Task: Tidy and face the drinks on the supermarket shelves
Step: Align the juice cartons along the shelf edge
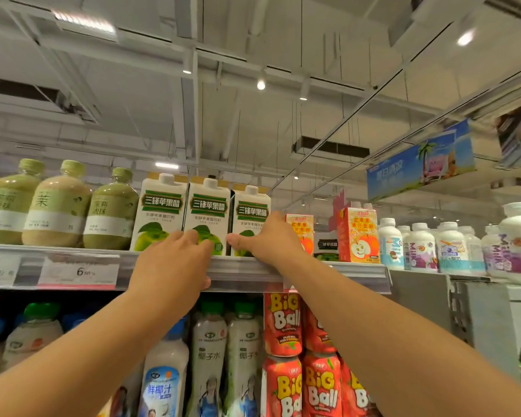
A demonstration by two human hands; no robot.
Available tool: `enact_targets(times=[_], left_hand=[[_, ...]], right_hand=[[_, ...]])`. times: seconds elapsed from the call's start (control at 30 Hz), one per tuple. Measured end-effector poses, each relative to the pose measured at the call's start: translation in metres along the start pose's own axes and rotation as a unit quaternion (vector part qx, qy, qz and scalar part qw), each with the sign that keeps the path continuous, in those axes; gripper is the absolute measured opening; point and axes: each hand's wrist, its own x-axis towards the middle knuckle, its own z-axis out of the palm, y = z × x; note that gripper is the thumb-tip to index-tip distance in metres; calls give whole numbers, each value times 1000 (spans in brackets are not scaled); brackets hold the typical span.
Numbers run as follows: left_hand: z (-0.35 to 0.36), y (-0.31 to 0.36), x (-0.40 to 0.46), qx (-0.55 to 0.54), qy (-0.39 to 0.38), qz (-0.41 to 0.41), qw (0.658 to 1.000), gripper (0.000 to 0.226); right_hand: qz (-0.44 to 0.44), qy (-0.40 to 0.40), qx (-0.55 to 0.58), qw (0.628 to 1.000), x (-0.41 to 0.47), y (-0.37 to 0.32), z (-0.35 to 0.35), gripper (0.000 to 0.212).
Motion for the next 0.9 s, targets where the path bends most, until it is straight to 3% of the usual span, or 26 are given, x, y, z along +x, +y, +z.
enact_targets(times=[0.33, 0.53, 0.7, 0.9], left_hand=[[7, -1, -8, 8, 39, 13, 999, 35], [9, -16, -19, -43, 28, 39, 998, 44], [-3, -56, -44, -26, 72, 45, 996, 46], [-4, -101, -74, -9, 61, 56, 997, 44]], right_hand=[[-35, 28, -67, 997, -9, 0, 6, 67], [-104, 140, -157, 972, -56, 2, 17, 49], [-211, 92, -240, 943, -94, 23, 30, 49], [-138, 73, -242, 958, -110, 13, 47, 61]])
